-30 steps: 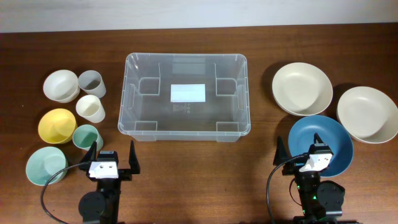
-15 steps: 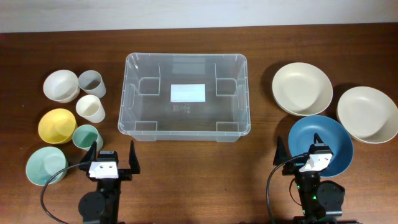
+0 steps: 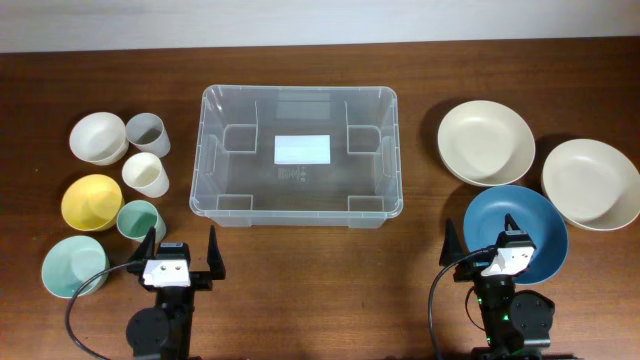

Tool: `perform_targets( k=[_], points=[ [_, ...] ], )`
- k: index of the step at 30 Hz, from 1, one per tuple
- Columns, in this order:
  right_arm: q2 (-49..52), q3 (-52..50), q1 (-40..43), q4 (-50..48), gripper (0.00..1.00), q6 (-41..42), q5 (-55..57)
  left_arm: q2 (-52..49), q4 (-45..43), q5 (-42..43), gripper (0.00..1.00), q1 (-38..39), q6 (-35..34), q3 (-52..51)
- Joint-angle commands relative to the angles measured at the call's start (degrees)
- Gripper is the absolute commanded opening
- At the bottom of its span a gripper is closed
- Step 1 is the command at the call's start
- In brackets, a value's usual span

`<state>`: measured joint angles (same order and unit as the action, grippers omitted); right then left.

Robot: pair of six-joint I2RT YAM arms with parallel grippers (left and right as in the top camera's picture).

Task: Pack container
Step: 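Move the right gripper toward the dark teal bowl on the right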

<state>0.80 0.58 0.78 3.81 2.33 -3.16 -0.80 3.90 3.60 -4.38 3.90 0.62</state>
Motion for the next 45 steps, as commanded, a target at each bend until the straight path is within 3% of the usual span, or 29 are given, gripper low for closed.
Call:
perform_targets(
  k=[1, 26, 36, 40, 45],
  points=[
    [-0.48, -0.26, 0.37, 0.26, 0.99, -0.42, -0.94, 0.46, 0.48, -0.42, 1.00, 0.22, 0.94, -0.11],
    [-0.48, -0.26, 0.37, 0.26, 0.99, -0.37, -1.16, 0.46, 0.48, -0.42, 1.00, 0.22, 0.94, -0.11],
    [-0.48, -0.26, 0.37, -0.39, 0.99, 10.71, -5.35, 0.46, 0.48, -0.42, 1.00, 0.22, 0.94, -0.11],
    [-0.48, 0.46, 0.37, -5.40, 0.99, 10.64, -11.37, 0.46, 0.48, -0.42, 1.00, 0.22, 0.94, -0.11],
    [-0.24, 7.50, 0.37, -4.57, 0.99, 10.64, -6.34, 0.46, 0.48, -0.42, 1.00, 0.22, 0.94, -0.11]
  ],
)
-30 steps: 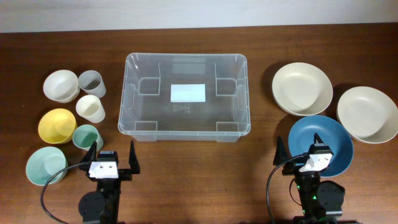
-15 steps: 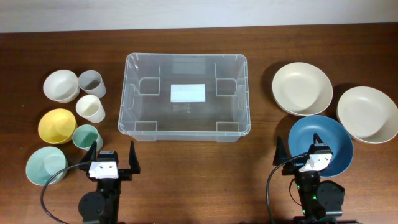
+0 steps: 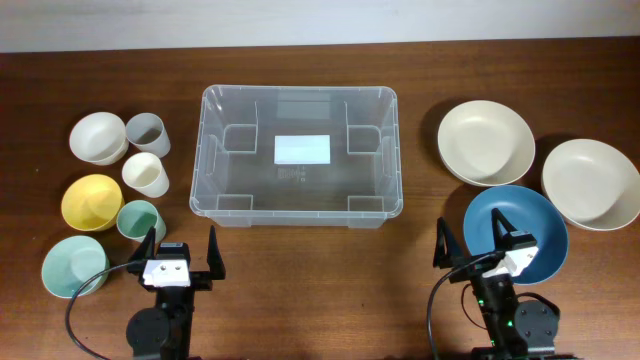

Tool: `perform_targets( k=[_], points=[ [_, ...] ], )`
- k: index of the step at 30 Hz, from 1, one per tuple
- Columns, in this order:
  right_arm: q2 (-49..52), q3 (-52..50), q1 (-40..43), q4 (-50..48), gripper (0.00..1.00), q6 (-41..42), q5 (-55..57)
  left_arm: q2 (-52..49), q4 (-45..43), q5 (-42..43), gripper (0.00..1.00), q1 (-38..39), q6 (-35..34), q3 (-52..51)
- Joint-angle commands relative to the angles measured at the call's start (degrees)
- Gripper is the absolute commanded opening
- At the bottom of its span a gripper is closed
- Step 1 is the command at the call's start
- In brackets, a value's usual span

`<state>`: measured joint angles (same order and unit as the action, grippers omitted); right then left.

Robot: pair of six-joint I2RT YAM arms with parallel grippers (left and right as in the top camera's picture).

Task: Pack container
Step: 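Move the right gripper toward the dark teal bowl on the right, then grasp the rim of the dark teal bowl with the right gripper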

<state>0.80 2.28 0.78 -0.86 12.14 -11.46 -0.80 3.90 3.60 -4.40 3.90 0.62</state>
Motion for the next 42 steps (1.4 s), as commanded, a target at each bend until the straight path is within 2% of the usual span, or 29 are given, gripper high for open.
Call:
perform_targets(
  k=[1, 5, 7, 11, 16, 19, 21, 22, 25, 30, 32, 40, 42],
  points=[
    [0.13, 8.87, 0.37, 2.40, 0.99, 0.87, 4.63, 0.46, 0.48, -0.42, 1.00, 0.24, 0.94, -0.11],
    [3.48, 23.50, 0.37, 23.56, 0.99, 5.92, 22.53, 0.46, 0.48, -0.42, 1.00, 0.24, 0.94, -0.11],
    [6.82, 35.19, 0.37, 46.77, 0.99, 14.47, 38.23, 0.46, 0.48, -0.42, 1.00, 0.24, 0.94, -0.11],
    [7.13, 40.50, 0.37, 58.05, 0.99, 16.46, 34.69, 0.46, 0.48, -0.42, 1.00, 0.24, 0.94, -0.11],
    [7.13, 40.61, 0.37, 61.00, 0.99, 16.44, 17.84, 0.46, 0.48, -0.42, 1.00, 0.24, 0.94, -0.11],
    [7.26, 40.39, 0.37, 61.72, 0.99, 18.78, 20.22, 0.46, 0.48, -0.42, 1.00, 0.24, 0.94, -0.11],
    [7.43, 40.39, 0.37, 61.46, 0.99, 25.81, 24.39, 0.46, 0.48, -0.42, 1.00, 0.24, 0.94, -0.11],
    [8.02, 40.39, 0.37, 59.74, 0.99, 31.89, 27.21, 0.46, 0.48, -0.42, 1.00, 0.24, 0.94, -0.11],
    [10.67, 40.61, 0.37, 57.53, 0.99, 31.91, 27.34, 0.46, 0.48, -0.42, 1.00, 0.24, 0.94, -0.11],
    [22.05, 40.92, 0.39, 58.82, 0.98, 36.44, 30.82, 0.46, 0.48, -0.42, 1.00, 0.24, 0.94, -0.11],
    [31.36, 40.92, 0.37, 58.73, 0.99, 36.37, 29.77, 0.46, 0.48, -0.42, 1.00, 0.24, 0.94, -0.11],
    [50.27, 40.92, 0.63, 56.13, 0.99, 36.57, 26.82, 0.46, 0.48, -0.42, 1.00, 0.24, 0.94, -0.11],
    [53.46, 40.92, 2.10, 56.61, 0.99, 40.83, 26.73, 0.46, 0.48, -0.42, 1.00, 0.24, 0.94, -0.11]
  ],
)
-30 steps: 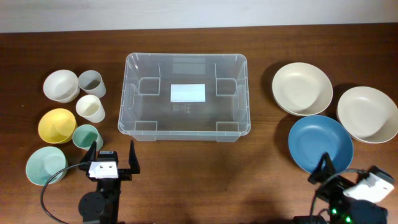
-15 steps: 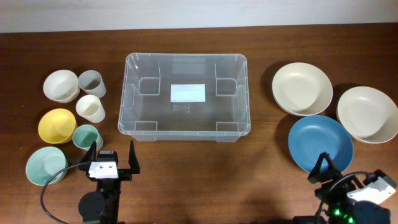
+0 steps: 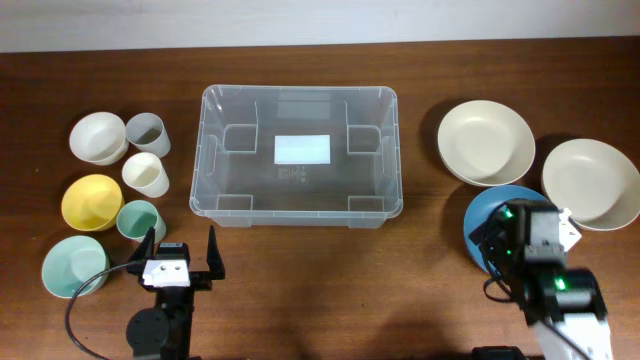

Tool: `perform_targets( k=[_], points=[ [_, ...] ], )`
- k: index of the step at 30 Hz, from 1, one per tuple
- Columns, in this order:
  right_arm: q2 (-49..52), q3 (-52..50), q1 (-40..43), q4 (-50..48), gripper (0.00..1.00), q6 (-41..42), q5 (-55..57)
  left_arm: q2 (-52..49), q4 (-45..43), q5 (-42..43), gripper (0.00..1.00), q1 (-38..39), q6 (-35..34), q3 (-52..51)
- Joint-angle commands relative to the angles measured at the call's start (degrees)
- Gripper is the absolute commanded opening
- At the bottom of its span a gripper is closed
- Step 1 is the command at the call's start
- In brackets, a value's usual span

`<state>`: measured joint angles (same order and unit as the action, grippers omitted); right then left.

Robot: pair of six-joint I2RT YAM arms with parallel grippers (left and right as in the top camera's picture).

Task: Pack container
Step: 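Grasp the rim of the dark teal bowl with the right gripper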

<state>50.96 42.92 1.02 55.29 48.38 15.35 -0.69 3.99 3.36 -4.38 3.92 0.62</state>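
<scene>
A clear plastic container (image 3: 204, 150) stands empty at the table's middle. A blue plate (image 3: 492, 207) lies at the front right, largely covered by my right gripper (image 3: 512, 237), which hangs over it pointing down; its fingers are hidden under the wrist. Two cream plates (image 3: 486, 142) (image 3: 592, 182) lie behind. At the left are a white bowl (image 3: 97, 136), a grey cup (image 3: 147, 132), a cream cup (image 3: 146, 174), a yellow bowl (image 3: 91, 201), a teal cup (image 3: 139, 220) and a teal bowl (image 3: 65, 268). My left gripper (image 3: 181, 252) rests open at the front left, holding nothing.
A white label (image 3: 303, 149) shows through the container's floor. The left arm's cable (image 3: 80, 305) loops beside the teal bowl. Bare brown tabletop (image 3: 320, 290) lies between the two arms in front of the container.
My right arm has moved from its place at the front edge to above the blue plate, and its fingers no longer show. The left arm and all dishes are where they were.
Both arms first sat at the front edge with open grippers, the right one just in front of the blue plate. Then the right gripper had turned slightly and spread its fingers wider. Now it hangs over the blue plate, while the left has stayed still.
</scene>
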Motion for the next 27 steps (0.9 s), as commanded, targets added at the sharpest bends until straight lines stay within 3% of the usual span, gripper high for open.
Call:
perform_targets(
  k=[1, 8, 16, 27],
  points=[
    [5.46, 0.28, 4.42, 1.92, 0.99, 10.16, -0.48, 0.35, 0.39, -0.17, 1.00, 0.22, 0.92, -0.11],
    [5.27, 0.28, 18.01, 5.90, 0.99, 12.61, -8.41, 0.35, 0.39, -0.17, 1.00, 0.22, 0.92, -0.11],
    [4.81, -0.39, 29.14, 5.60, 0.99, 1.88, -9.18, 0.35, 0.39, -0.17, 1.00, 0.22, 0.92, -0.11],
    [12.28, -3.91, 29.81, -5.99, 0.99, -1.20, -10.27, 0.35, 0.39, -0.17, 1.00, 0.22, 0.90, -0.11]
  ],
)
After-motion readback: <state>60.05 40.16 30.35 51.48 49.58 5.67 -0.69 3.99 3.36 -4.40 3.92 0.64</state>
